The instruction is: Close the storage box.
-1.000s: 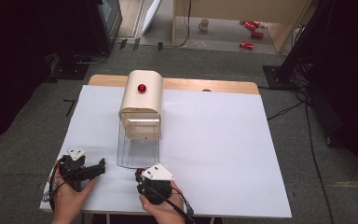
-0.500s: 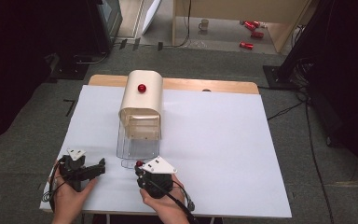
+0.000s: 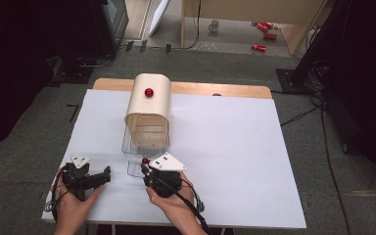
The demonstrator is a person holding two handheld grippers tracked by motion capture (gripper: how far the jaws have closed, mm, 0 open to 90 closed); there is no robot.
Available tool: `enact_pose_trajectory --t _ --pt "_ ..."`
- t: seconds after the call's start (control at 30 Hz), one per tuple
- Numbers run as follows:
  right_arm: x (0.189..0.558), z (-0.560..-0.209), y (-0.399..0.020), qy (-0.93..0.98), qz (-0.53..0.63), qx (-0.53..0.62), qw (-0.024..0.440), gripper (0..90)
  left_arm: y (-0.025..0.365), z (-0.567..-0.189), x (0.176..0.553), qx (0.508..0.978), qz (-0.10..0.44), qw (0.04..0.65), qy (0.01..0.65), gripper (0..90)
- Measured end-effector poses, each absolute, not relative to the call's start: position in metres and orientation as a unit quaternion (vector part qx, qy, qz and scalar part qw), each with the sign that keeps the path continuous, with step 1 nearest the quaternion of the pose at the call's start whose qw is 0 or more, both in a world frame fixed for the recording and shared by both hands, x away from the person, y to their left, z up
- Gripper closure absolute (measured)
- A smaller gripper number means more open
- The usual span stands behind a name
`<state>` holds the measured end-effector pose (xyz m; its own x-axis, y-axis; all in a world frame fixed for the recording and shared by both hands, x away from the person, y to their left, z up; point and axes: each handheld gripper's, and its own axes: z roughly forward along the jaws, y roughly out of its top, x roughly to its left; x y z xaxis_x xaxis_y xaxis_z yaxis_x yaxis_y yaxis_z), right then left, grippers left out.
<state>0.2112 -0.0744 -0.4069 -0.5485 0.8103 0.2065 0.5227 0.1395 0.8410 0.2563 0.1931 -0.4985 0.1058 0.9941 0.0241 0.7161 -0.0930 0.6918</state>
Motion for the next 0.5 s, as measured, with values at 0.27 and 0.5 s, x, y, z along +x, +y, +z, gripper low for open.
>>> enact_pose_trajectory --t 0.27,0.5 --pt "0.231 -0.402 -0.075 0.743 0.468 0.453 0.154 75.9 0.193 -0.498 0.256 0.695 0.255 0.268 0.617 0.0" --pt "0.245 -0.401 -0.073 0.740 0.464 0.460 0.158 75.9 0.193 -0.498 0.256 0.695 0.255 0.268 0.617 0.0"
